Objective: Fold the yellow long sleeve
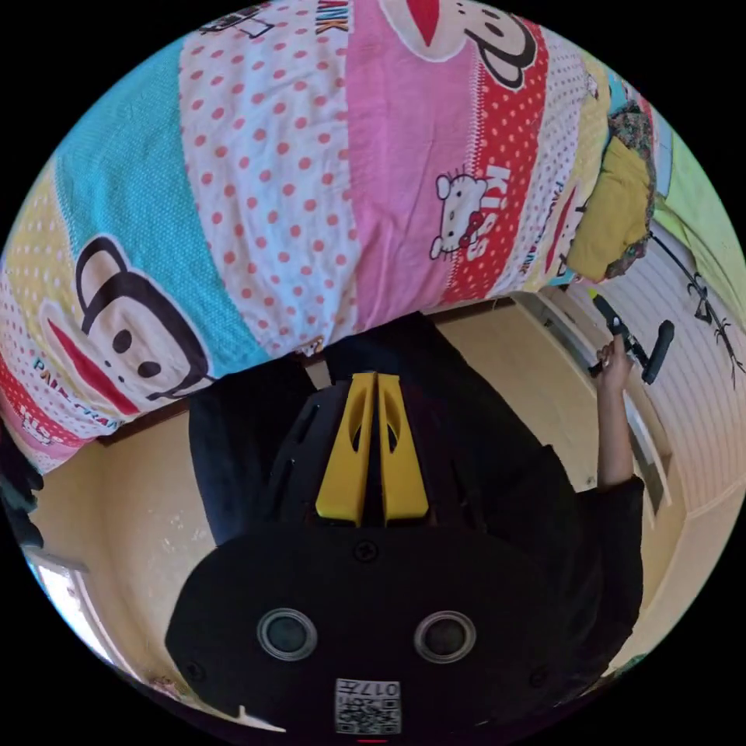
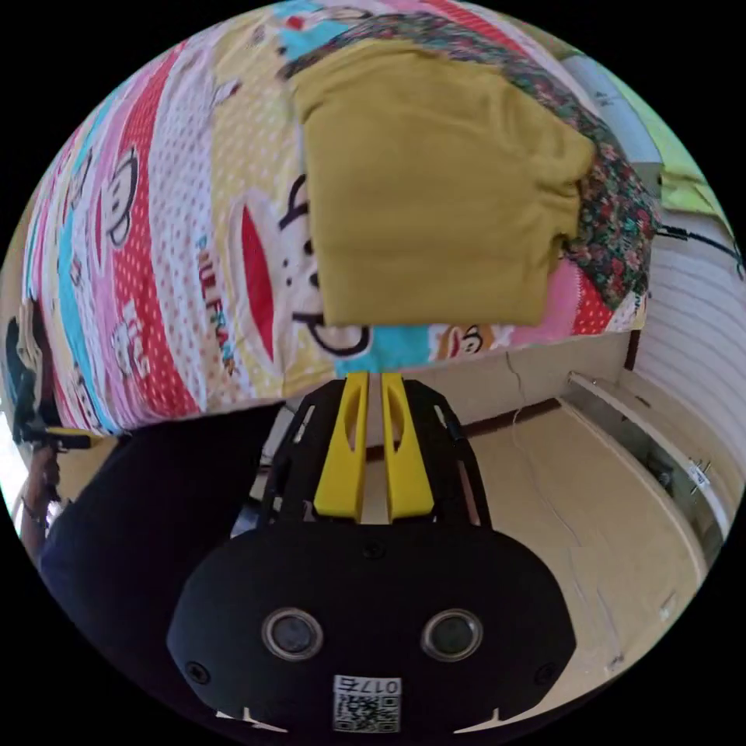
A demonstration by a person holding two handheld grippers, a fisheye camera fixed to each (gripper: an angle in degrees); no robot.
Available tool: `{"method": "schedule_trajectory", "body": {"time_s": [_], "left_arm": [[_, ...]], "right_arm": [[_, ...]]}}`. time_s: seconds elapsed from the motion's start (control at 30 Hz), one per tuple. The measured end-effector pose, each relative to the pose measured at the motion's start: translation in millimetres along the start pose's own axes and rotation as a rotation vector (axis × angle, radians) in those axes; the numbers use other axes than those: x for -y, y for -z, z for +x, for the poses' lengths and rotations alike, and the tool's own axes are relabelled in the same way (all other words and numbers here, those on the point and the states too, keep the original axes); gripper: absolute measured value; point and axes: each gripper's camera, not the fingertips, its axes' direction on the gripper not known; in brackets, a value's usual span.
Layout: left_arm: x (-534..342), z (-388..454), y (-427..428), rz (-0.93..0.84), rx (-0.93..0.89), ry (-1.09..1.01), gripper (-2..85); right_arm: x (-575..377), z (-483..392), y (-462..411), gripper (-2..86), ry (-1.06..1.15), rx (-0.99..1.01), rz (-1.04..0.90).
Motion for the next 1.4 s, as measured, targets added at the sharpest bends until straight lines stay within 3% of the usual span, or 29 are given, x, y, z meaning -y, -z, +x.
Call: {"method": "schedule_trajectory", "body": {"time_s": [0.13, 0.2, 0.27, 0.4, 0.5, 0.57, 0.6, 0.77, 0.87, 0.93, 1.03, 1.17, 1.3, 1.4], "left_arm": [[-4.9, 1.4, -14.5, -0.021, 0.047, -0.059, -0.6], [-8.4, -24.8, -18.7, -0.047, 0.211, -0.014, -0.6], [-13.9, -58.2, -18.3, -0.055, 0.262, 0.068, -0.6], [-37.2, -147.2, -12.8, -0.006, 0.039, 0.286, -0.7], [-53.5, -189.9, -10.3, 0.110, -0.187, 0.341, -0.9], [-59.7, -205.6, -11.6, 0.161, -0.230, 0.365, -0.9], [-61.1, -212.8, -13.6, 0.182, -0.235, 0.375, -0.9], [-46.5, -230.0, -28.8, 0.181, -0.264, 0.390, -0.9], [-36.5, -230.8, -30.8, 0.202, -0.268, 0.366, -0.8], [-30.4, -229.4, -31.1, 0.214, -0.240, 0.339, -0.8], [-18.9, -229.2, -38.7, 0.220, -0.173, 0.292, -0.8], [-0.9, -238.0, -71.5, 0.186, -0.148, 0.278, -0.7], [11.5, -247.2, -103.9, 0.169, -0.190, 0.271, -0.7], [20.0, -252.8, -115.3, 0.168, -0.196, 0.253, -0.7]], "right_arm": [[26.2, 82.4, 71.0, 9.5, -0.243, 0.103, 0.179], [35.2, 105.0, 77.0, 10.0, -0.319, 0.200, 0.175], [45.0, 113.2, 64.3, 8.6, -0.398, 0.330, 0.098], [46.8, 79.6, 74.1, 5.0, -0.507, 0.364, 0.127], [29.5, 20.8, 139.7, 3.3, -0.385, 0.463, 0.328], [0.9, -51.8, 201.0, 2.6, -0.081, 0.718, 0.466], [-4.7, -72.9, 212.1, 2.5, -0.013, 0.753, 0.453], [-59.3, -289.4, 229.6, 1.7, 0.762, 0.577, 0.114], [-63.8, -337.5, 230.1, 1.8, 0.961, 0.610, -0.084], [-49.3, -334.9, 249.3, 2.0, 0.948, 0.653, -0.048], [6.4, -301.6, 284.1, 3.7, 0.729, 0.686, 0.080], [86.1, -270.2, 295.3, 8.5, 0.435, 0.518, 0.199], [125.6, -309.7, 236.8, 6.0, 0.523, 0.299, -0.079], [101.2, -332.2, 247.6, 3.7, 0.608, 0.203, 0.015]]}}
